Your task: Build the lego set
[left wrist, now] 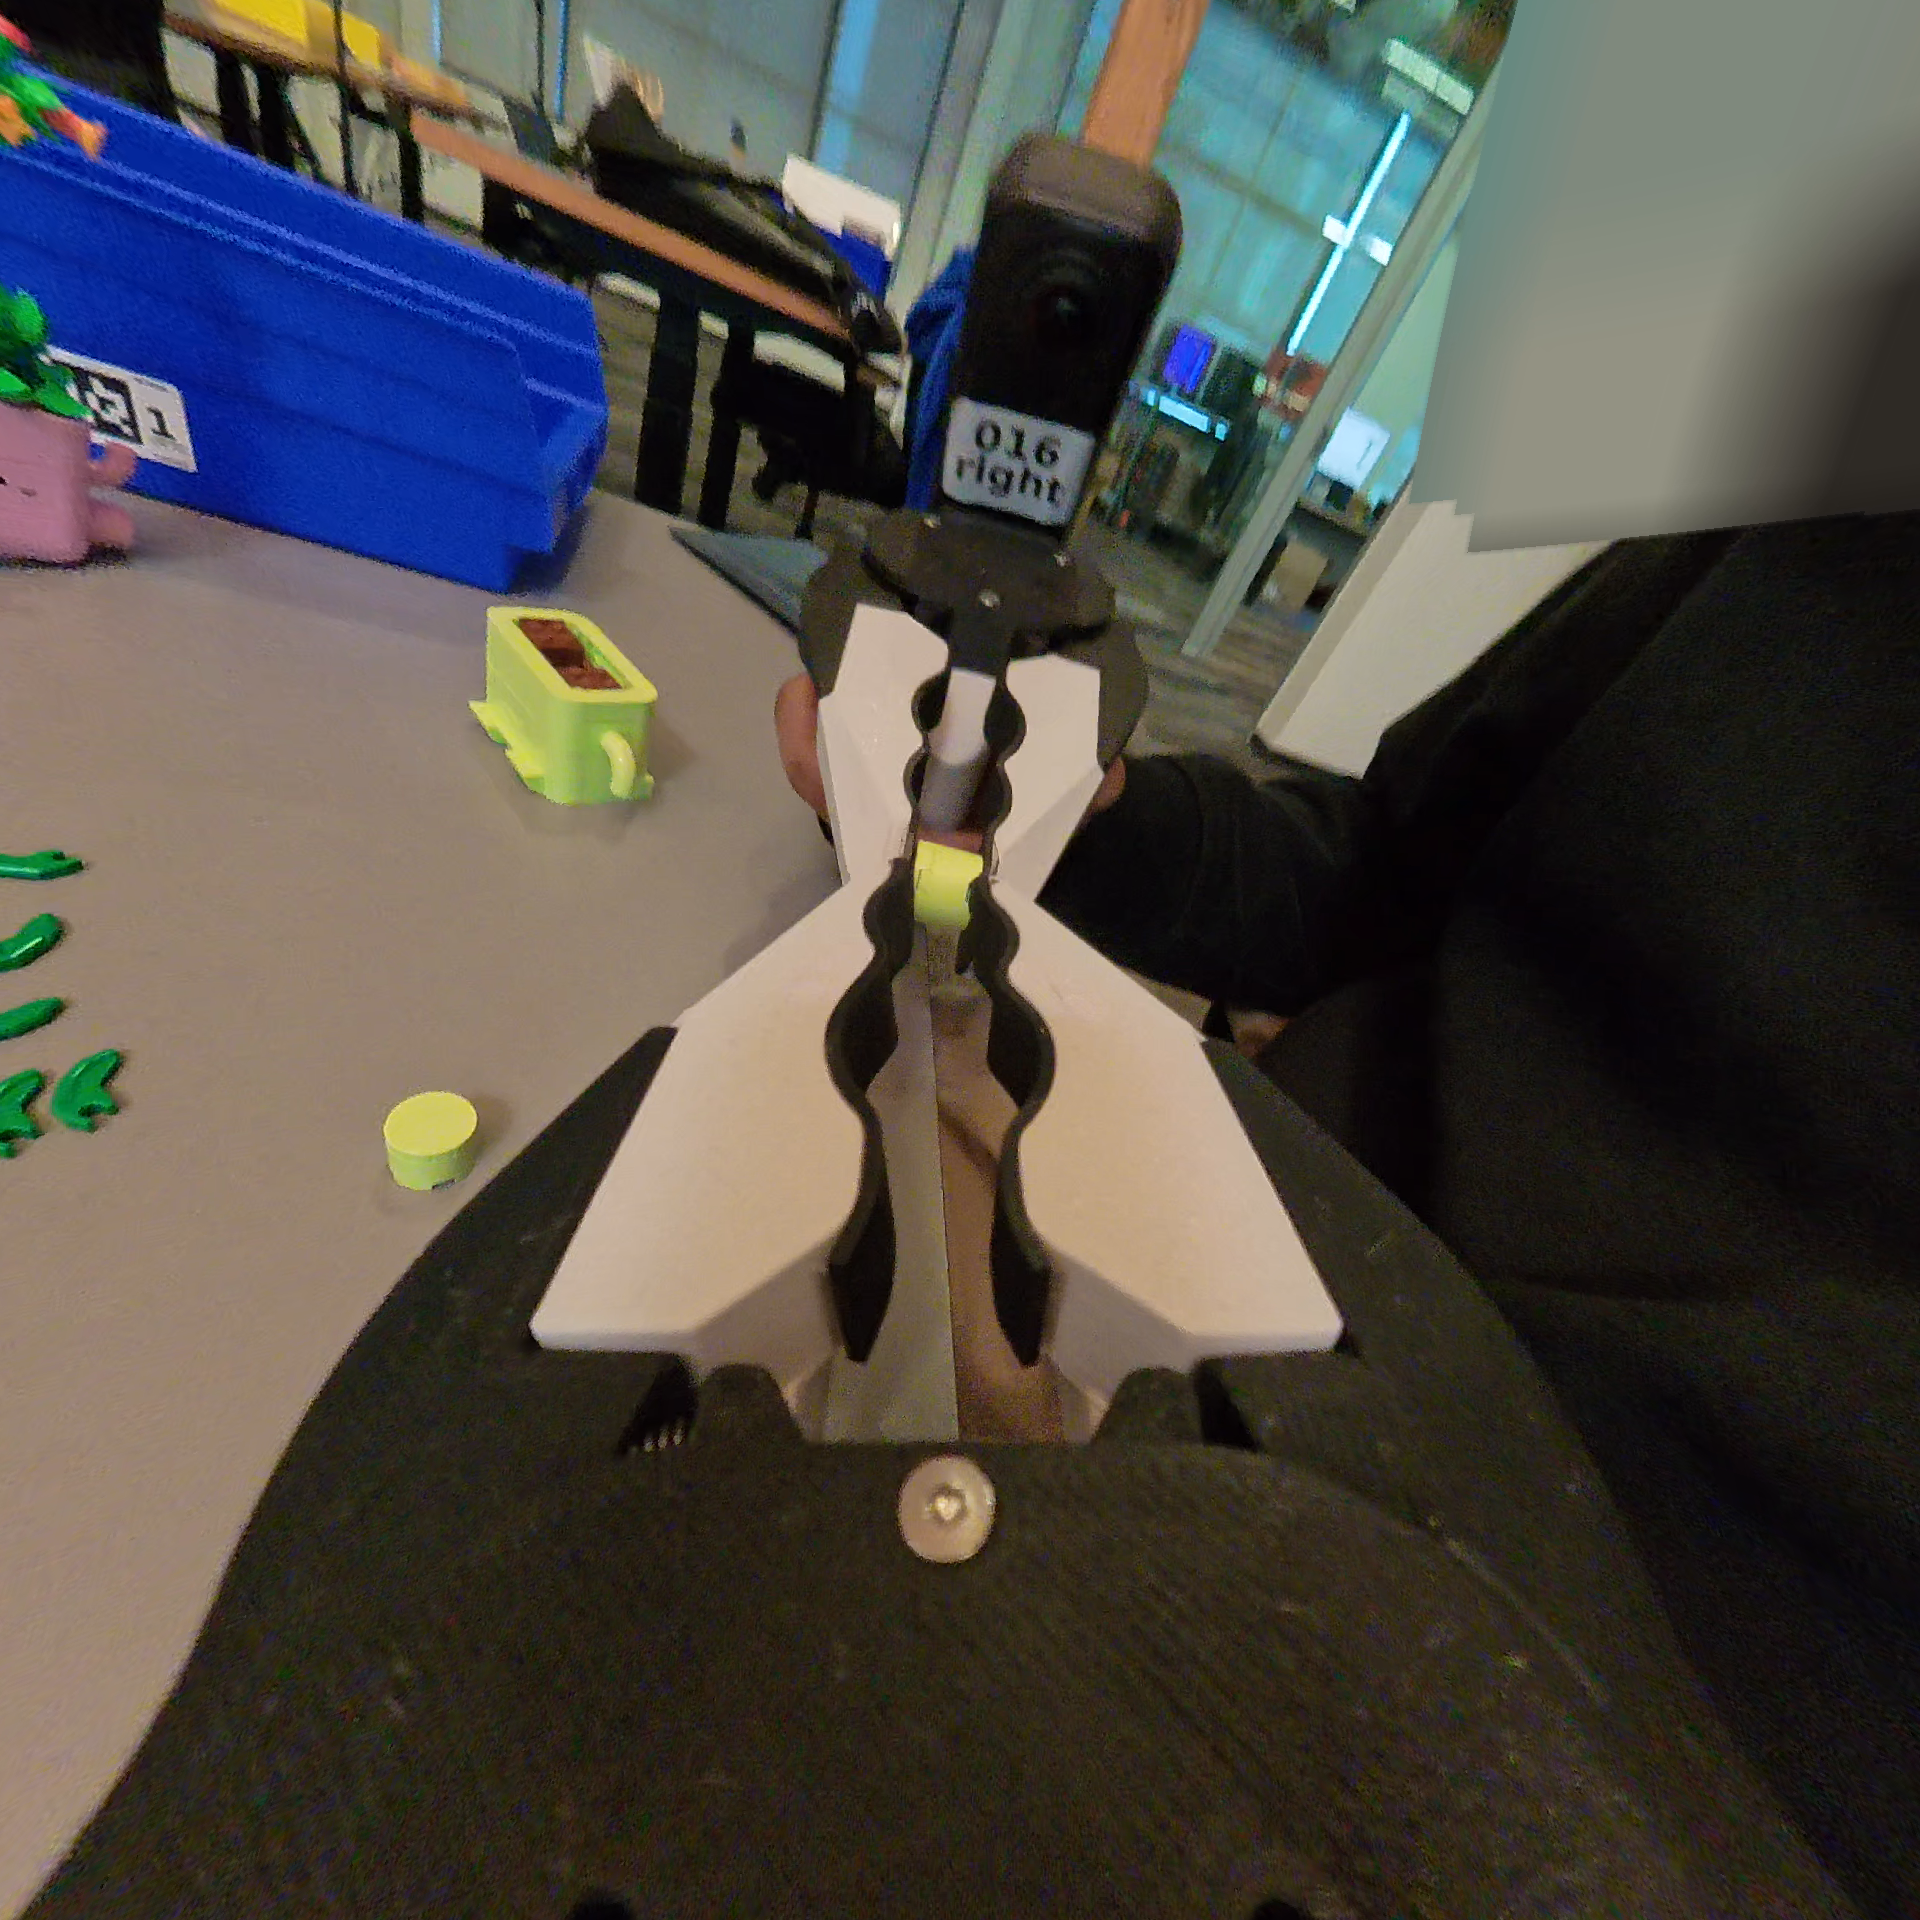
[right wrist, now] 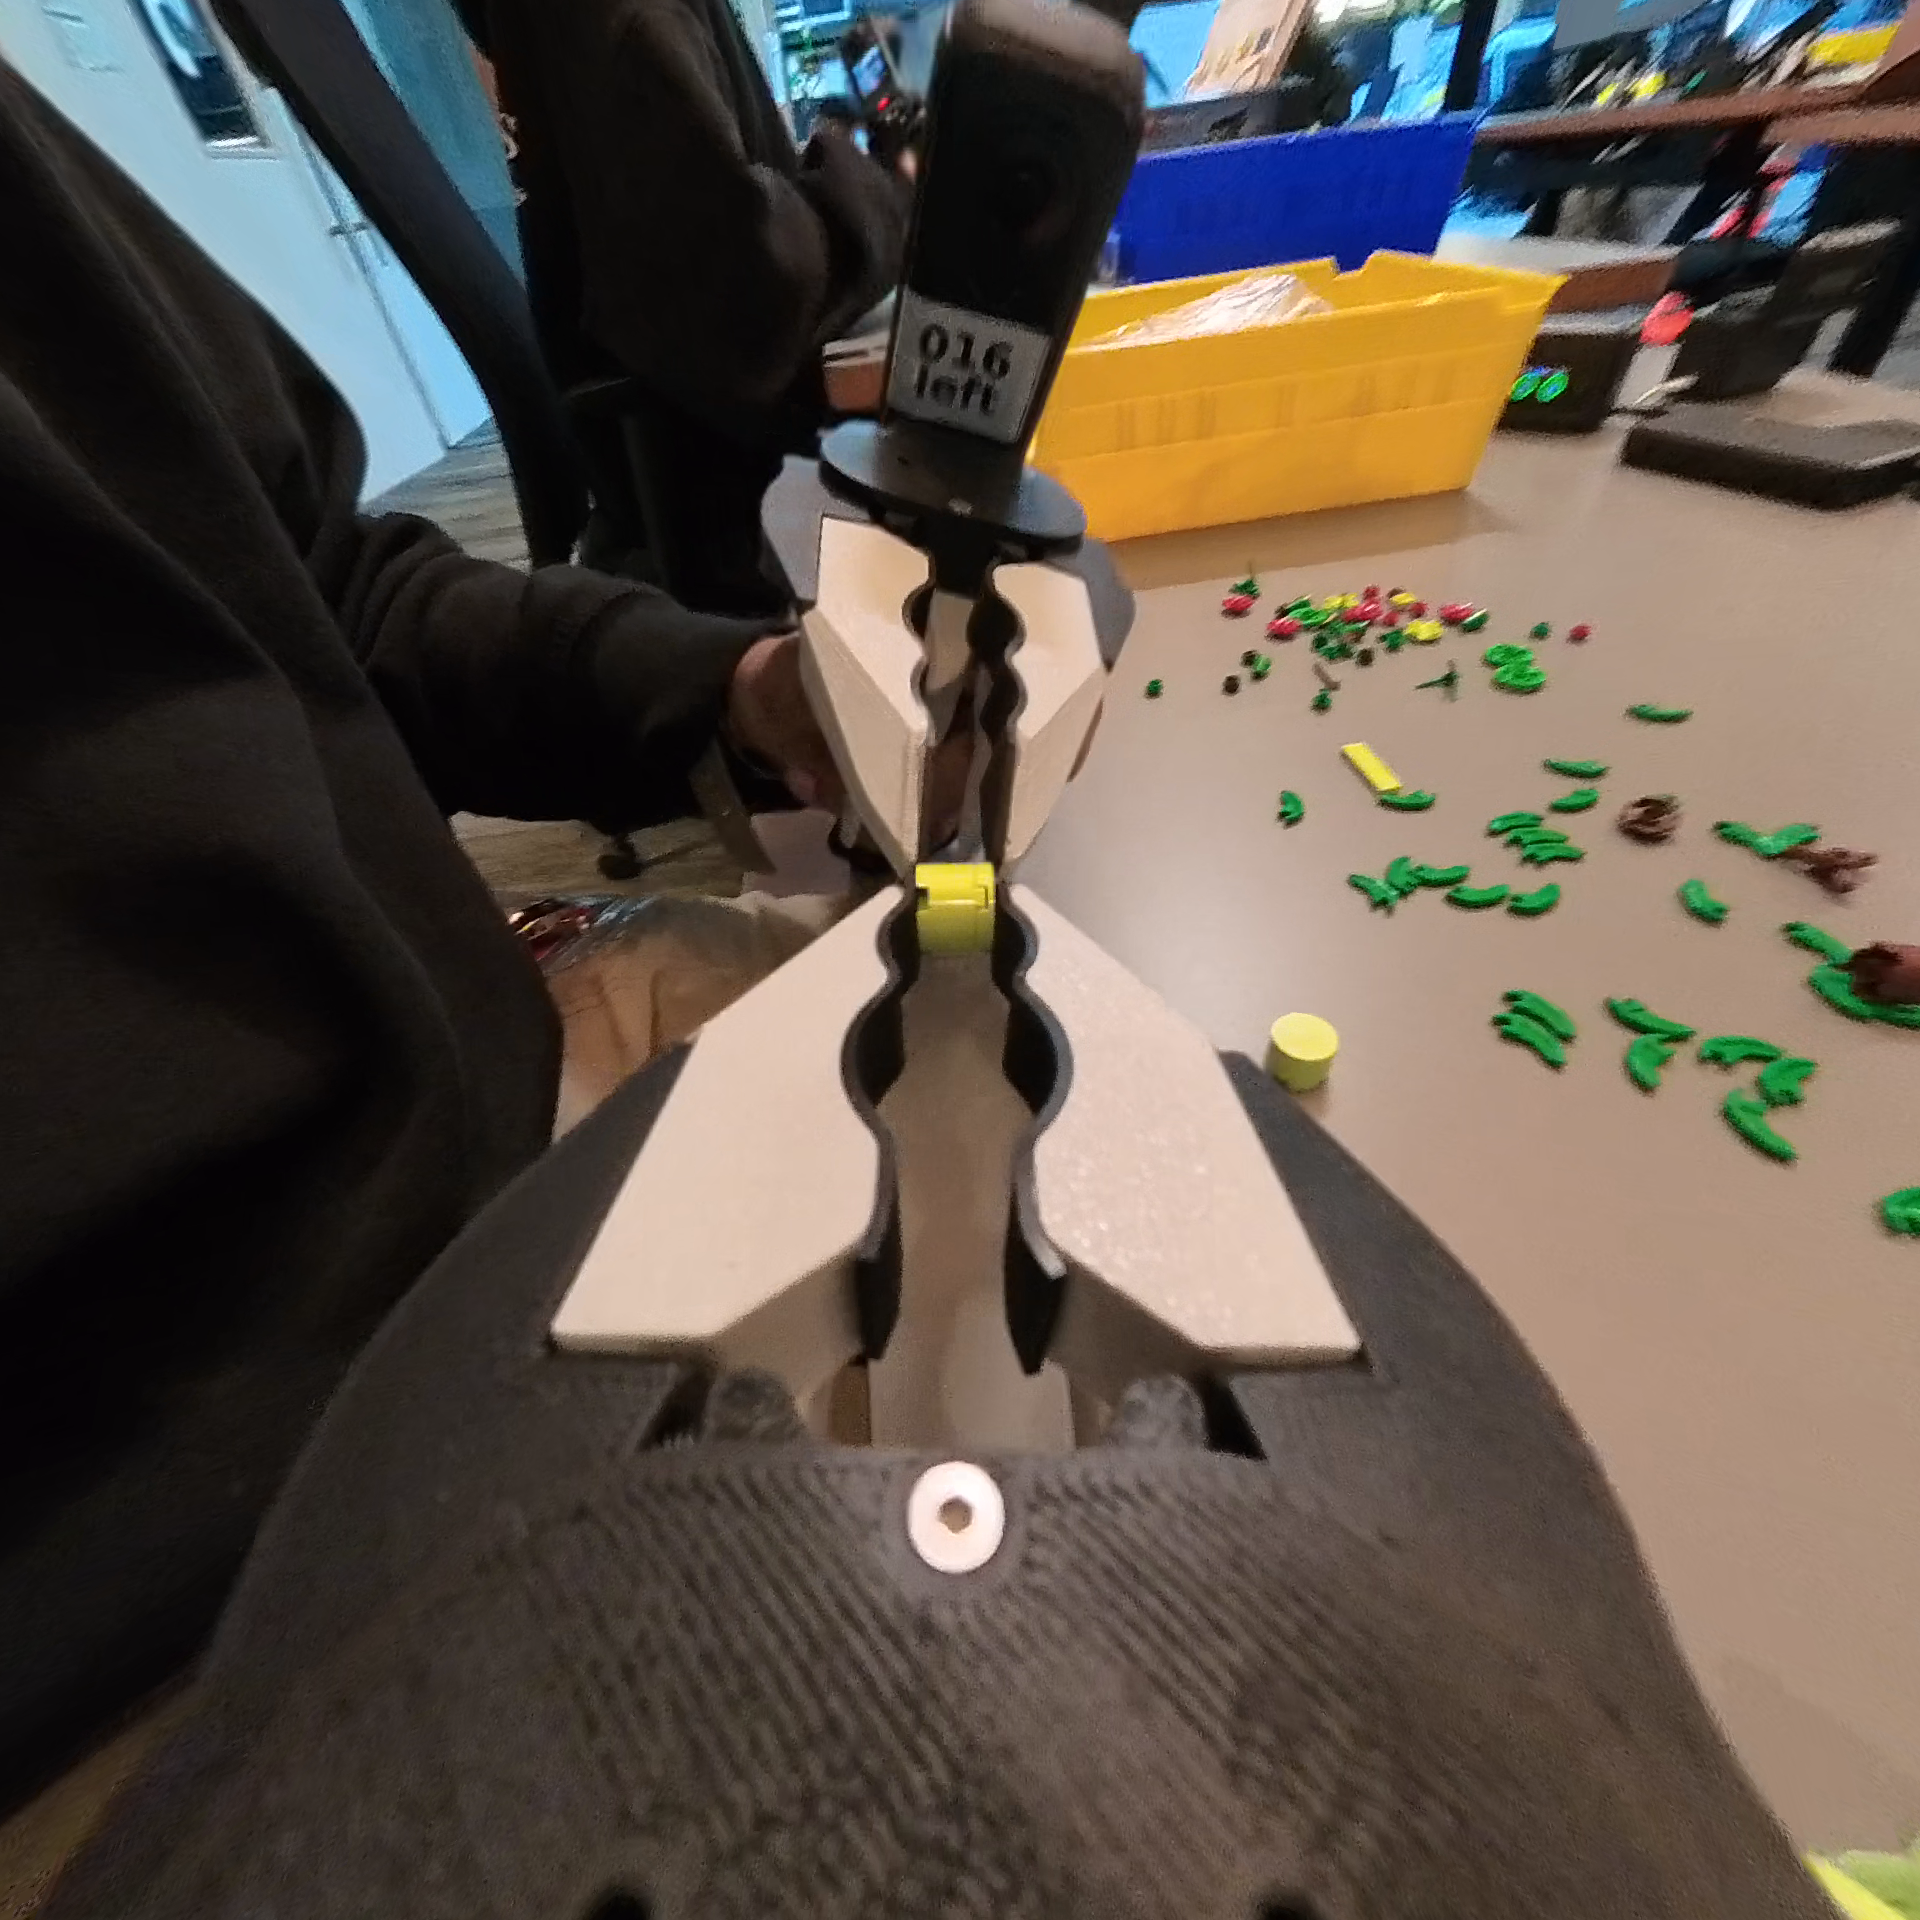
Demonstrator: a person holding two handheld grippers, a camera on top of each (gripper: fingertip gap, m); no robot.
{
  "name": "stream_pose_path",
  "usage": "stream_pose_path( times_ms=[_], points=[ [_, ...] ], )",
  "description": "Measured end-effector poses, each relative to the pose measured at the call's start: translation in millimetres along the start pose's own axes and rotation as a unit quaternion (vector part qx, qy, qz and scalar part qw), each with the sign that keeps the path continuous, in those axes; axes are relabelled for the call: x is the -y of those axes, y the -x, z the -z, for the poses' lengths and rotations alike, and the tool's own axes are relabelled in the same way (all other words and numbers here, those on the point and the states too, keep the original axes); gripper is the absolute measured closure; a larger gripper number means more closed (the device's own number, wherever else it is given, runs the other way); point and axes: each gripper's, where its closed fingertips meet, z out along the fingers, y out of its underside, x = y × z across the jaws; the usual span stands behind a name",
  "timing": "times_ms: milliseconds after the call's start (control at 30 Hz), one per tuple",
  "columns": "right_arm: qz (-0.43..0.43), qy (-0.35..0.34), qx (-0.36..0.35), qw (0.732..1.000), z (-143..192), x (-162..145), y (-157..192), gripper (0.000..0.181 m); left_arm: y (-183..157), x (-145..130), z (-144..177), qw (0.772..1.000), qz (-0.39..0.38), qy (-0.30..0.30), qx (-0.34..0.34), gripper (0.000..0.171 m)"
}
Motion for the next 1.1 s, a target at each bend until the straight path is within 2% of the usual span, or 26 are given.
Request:
stream_pose_path(
  times_ms=[67,200,400,533,600,667,800,867,933,1033,1100],
  points=[
    [0.007,-0.004,-0.030,1.000,2.1,0.6,-6.6,0.170,5.4,3.1,-0.1,1.000,0.016,-0.021,0.001,0.164],
    [0.068,0.014,-0.148,0.987,18.2,-4.6,-29.8,0.169,26.4,-0.8,-3.3,0.997,0.063,-0.004,0.032,0.157],
    [0.205,0.100,-0.291,0.929,31.9,-22.5,-45.3,0.169,30.0,-6.0,-27.9,0.979,0.201,-0.001,-0.033,0.131],
    [0.284,0.122,-0.358,0.881,39.6,-15.0,-43.6,0.169,30.6,-5.5,-39.9,0.978,0.207,0.003,-0.039,0.132],
    [0.298,0.126,-0.365,0.873,40.2,-13.6,-39.7,0.169,28.4,-5.0,-43.2,0.978,0.202,0.007,-0.048,0.141],
    [0.293,0.132,-0.365,0.874,39.8,-17.6,-39.5,0.169,27.1,-4.6,-45.5,0.977,0.206,0.007,-0.057,0.156],
    [0.275,0.117,-0.375,0.877,42.2,-17.0,-41.7,0.165,28.8,-2.6,-45.0,0.974,0.214,0.004,-0.067,0.158],
    [0.254,0.112,-0.370,0.886,42.5,-20.2,-43.3,0.146,36.5,-0.2,-40.6,0.977,0.208,-0.004,-0.048,0.159],
    [0.217,0.102,-0.355,0.904,43.4,-24.5,-44.8,0.136,43.0,1.2,-36.2,0.980,0.194,-0.006,-0.030,0.159],
    [0.149,0.069,-0.350,0.922,54.9,-21.3,-50.4,0.133,49.5,0.1,-33.1,0.987,0.158,0.006,0.006,0.159],
    [0.109,0.050,-0.363,0.924,67.1,-19.2,-58.1,0.135,58.6,-2.8,-30.5,0.991,0.115,0.023,0.065,0.159]
  ],
)
